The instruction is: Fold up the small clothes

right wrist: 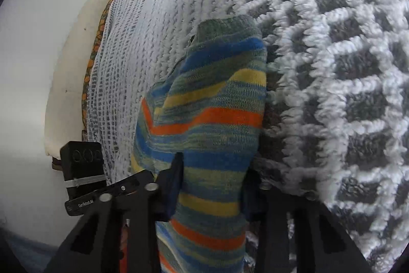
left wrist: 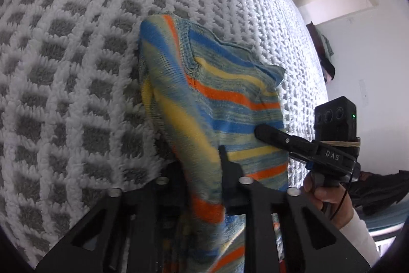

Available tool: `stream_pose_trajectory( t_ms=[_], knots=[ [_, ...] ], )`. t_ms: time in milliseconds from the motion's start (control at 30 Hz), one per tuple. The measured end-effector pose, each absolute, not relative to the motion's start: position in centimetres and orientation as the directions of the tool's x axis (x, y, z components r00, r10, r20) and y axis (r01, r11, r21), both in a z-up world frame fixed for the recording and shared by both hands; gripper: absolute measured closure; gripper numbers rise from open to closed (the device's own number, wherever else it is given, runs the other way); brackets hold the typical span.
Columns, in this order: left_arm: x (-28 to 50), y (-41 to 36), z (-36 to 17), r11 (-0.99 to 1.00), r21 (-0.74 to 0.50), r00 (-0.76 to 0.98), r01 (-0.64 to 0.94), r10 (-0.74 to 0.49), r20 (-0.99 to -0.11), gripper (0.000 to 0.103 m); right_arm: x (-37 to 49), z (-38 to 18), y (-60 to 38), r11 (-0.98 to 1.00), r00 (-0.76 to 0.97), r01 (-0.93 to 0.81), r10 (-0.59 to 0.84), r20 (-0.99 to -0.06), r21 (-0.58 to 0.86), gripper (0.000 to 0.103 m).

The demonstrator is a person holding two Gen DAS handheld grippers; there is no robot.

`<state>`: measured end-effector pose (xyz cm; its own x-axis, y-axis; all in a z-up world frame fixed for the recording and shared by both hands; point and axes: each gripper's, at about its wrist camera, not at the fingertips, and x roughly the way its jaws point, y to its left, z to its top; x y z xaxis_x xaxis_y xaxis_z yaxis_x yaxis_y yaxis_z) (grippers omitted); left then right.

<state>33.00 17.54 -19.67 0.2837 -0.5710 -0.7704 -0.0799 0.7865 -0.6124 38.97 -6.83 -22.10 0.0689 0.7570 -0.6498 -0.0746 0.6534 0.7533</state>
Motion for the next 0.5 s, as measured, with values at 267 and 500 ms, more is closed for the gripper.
stream_pose_trajectory(
  t_ms=[267,500],
  knots=[
    [26.1,17.2,-10.2,0.821,-0.57,0.524,-0.032,-0.472,-0.709,0.09,33.7,-10.1,-1.1,0.711,0.238,-0.494,0.664,-0.709,0.5,0.079],
    [22.7,24.8,-1.4,0.873,-0.482,0.691,-0.075,-0.303,-0.656,0.088,34.0,-1.9,6.4,0.567,0.214,-0.643,0.779,-0.59,0.515,0.079]
  ],
)
